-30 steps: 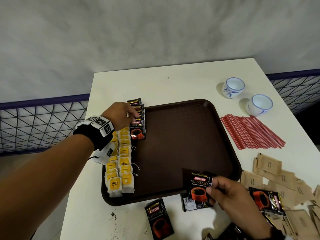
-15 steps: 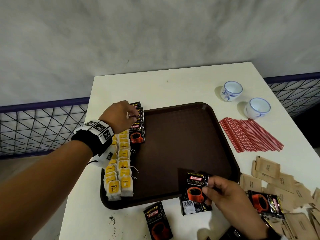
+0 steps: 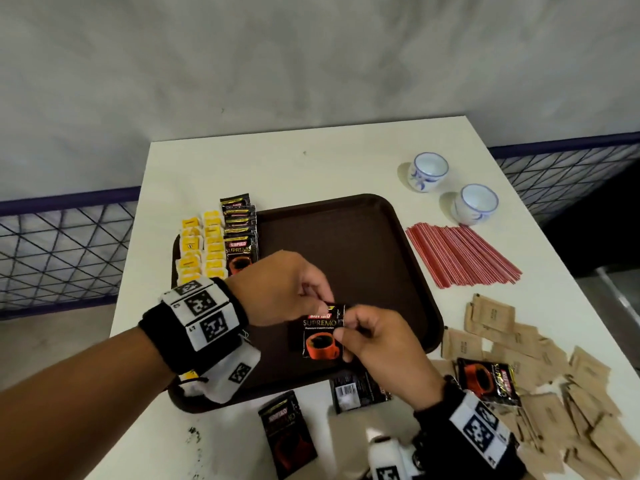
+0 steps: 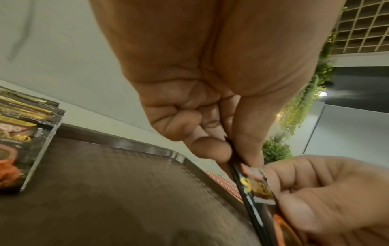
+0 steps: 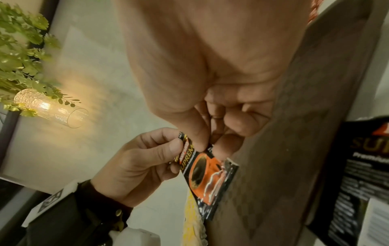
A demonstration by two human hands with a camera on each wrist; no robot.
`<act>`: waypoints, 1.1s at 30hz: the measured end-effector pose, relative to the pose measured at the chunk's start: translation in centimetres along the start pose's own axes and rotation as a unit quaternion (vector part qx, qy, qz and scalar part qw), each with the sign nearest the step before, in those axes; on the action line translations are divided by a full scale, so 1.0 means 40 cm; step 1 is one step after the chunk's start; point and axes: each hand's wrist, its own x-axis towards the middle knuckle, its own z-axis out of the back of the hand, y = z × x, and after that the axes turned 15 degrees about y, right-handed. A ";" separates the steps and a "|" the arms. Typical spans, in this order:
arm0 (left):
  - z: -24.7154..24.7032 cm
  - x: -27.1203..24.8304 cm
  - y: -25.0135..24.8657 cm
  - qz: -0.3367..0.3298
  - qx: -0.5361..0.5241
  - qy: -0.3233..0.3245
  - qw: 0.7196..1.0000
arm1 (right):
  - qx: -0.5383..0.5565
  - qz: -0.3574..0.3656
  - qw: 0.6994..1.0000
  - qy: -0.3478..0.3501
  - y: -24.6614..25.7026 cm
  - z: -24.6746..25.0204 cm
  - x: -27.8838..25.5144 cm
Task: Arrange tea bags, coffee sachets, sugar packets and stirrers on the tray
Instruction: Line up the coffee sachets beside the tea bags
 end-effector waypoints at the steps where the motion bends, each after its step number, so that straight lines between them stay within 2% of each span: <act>1: 0.011 -0.006 0.009 0.006 -0.001 -0.012 1.000 | 0.016 0.000 1.000 0.000 0.001 0.000 -0.001; 6: 0.120 -0.041 0.113 0.067 -0.013 -0.113 0.991 | 0.036 -0.014 0.999 -0.016 -0.016 0.028 -0.042; 10: 0.193 -0.051 0.185 0.144 0.015 -0.162 0.976 | 0.018 -0.068 0.996 -0.060 -0.046 0.087 -0.114; 13: 0.210 -0.049 0.212 0.174 0.046 -0.162 0.970 | 0.019 -0.122 0.987 -0.099 -0.083 0.135 -0.169; 18: 0.204 -0.036 0.239 0.180 0.042 -0.140 0.973 | 0.033 -0.176 0.973 -0.147 -0.124 0.183 -0.220; 24: 0.195 -0.033 0.254 0.182 0.051 -0.127 0.974 | 0.037 -0.176 0.973 -0.144 -0.129 0.171 -0.220; 33: 0.195 -0.038 0.273 0.225 0.079 -0.140 0.961 | 0.041 -0.160 0.975 -0.149 -0.144 0.182 -0.233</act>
